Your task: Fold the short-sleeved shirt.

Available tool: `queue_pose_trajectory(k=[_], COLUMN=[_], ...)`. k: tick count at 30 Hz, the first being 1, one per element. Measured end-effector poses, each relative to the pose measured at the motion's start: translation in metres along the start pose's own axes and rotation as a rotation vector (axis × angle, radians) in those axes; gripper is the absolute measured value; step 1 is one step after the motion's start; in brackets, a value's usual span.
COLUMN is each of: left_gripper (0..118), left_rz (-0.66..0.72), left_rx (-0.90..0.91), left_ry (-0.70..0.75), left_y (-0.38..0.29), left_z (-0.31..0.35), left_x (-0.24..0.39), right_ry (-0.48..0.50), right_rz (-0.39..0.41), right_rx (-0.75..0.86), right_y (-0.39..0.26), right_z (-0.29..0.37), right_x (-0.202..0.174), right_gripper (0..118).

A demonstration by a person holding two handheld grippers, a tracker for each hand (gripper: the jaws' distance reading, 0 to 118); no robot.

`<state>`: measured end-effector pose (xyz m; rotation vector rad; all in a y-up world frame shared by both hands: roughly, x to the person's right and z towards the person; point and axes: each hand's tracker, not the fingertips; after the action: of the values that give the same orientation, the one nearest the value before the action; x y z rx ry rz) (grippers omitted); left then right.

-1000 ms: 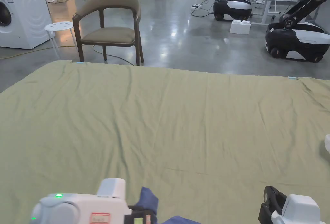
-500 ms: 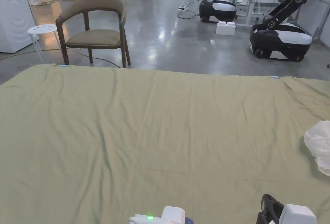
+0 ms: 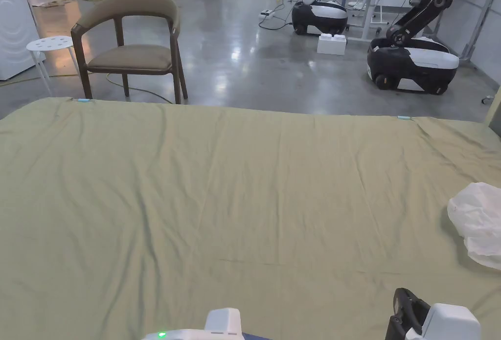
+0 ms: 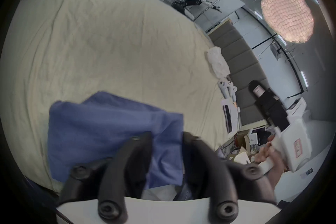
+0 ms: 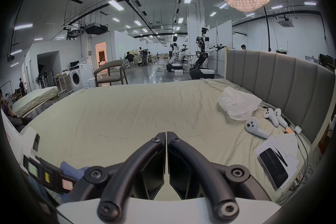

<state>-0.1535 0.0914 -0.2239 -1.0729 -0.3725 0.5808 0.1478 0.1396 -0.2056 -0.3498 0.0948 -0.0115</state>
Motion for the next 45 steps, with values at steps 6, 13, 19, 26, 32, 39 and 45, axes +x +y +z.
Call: queue_pose_trajectory(k=[6, 13, 19, 26, 32, 39, 45], left_gripper=[14, 4, 4, 3, 3, 3, 3], left_rz=[0.008, -0.061, -0.122, -0.3, -0.39, -0.452, -0.439], left_rx=[-0.077, -0.026, 0.036, 0.43, 0.806, 1.063, 1.071], left_ry=[-0.07, 0.009, -0.025, 0.19, 0.434, 0.669, 0.664], left_y=[-0.021, -0.033, -0.018, 0.018, 0.042, 0.049, 0.044], left_z=[-0.052, -0.069, -0.031, 0.051, 0.11, 0.15, 0.166], left_x=[-0.011, -0.01, -0.004, 0.0, -0.002, -0.01, -0.024], right_ry=[0.0, -0.008, -0.002, 0.018, 0.018, -0.012, 0.011], right_rz=[0.011, 0.03, 0.039, 0.045, 0.052, 0.066, 0.089], right_rx=[-0.012, -0.01, 0.012, 0.077, 0.173, 0.302, 0.289], right_y=[-0.002, 0.002, 0.011, 0.03, 0.055, 0.084, 0.086], right_z=[0.0, 0.002, -0.001, -0.012, -0.019, -0.018, -0.007], right_x=[-0.003, -0.004, -0.01, -0.034, -0.056, -0.068, -0.067], right_gripper=[0, 0, 0, 0, 0, 0, 0])
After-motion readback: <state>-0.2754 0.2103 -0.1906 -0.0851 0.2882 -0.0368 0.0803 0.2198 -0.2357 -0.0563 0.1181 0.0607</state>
